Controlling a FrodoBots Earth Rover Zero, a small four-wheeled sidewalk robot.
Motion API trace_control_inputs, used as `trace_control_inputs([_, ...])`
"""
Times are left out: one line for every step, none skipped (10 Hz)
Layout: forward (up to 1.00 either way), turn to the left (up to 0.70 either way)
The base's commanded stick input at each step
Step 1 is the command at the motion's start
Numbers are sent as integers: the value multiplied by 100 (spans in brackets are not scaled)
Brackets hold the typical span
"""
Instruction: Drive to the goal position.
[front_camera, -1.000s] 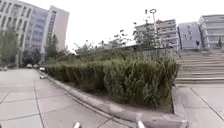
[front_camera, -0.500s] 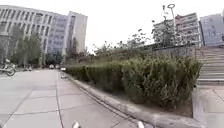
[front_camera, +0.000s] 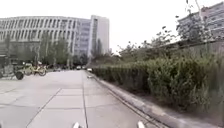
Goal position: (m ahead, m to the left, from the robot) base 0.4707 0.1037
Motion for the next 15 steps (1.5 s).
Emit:
trace_control_inputs([68,0])
trace_control_inputs([70,0])
trace_control_inputs([70,0])
trace_control_inputs([70,0])
trace_control_inputs([70,0])
trace_control_inputs([70,0])
trace_control_inputs([70,0])
trace_control_inputs([70,0])
trace_control_inputs([70,0])
trace_control_inputs([70,0])
trace_control_inputs([70,0])
trace_control_inputs([70,0])
trace_control_inputs([70,1])
trace_control_inputs([70,1])
trace_control_inputs([70,4])
